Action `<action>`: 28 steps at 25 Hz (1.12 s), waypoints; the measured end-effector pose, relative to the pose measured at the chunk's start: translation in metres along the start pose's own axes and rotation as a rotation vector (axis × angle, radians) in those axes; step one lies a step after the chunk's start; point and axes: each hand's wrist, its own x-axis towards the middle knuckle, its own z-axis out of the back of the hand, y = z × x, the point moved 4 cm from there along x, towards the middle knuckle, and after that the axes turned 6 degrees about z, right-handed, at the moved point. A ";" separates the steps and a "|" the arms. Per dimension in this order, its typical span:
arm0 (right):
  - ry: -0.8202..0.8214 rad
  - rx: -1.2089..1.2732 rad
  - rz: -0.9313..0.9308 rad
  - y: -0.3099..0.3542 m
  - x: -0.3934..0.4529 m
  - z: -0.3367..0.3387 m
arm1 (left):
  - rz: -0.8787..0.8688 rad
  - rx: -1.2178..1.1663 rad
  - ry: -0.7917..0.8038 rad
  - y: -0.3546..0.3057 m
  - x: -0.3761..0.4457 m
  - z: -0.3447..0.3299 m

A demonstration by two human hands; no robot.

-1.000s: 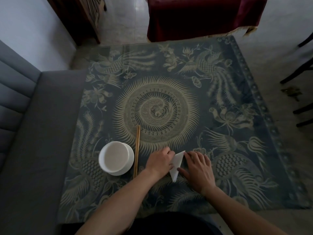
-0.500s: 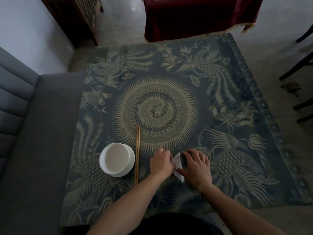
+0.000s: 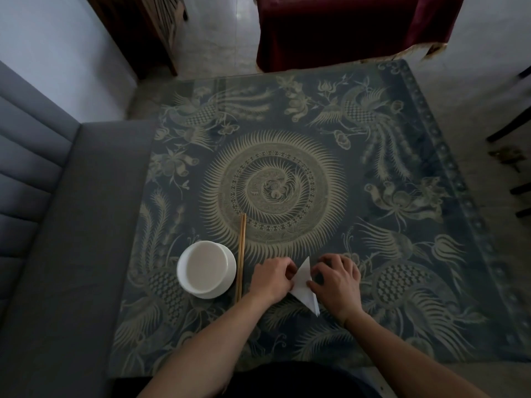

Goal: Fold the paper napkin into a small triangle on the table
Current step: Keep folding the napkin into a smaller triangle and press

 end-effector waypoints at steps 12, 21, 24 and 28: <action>-0.016 0.027 0.007 -0.002 0.002 0.001 | -0.089 0.102 -0.110 0.002 -0.003 0.002; -0.079 0.035 0.082 -0.005 -0.003 0.005 | -0.228 0.142 -0.133 0.008 -0.013 -0.005; -0.085 0.057 0.106 -0.008 -0.006 0.006 | -0.213 0.119 -0.139 0.010 -0.015 -0.007; -0.075 0.076 0.130 -0.013 -0.007 0.005 | -0.201 0.123 -0.129 0.012 -0.015 -0.009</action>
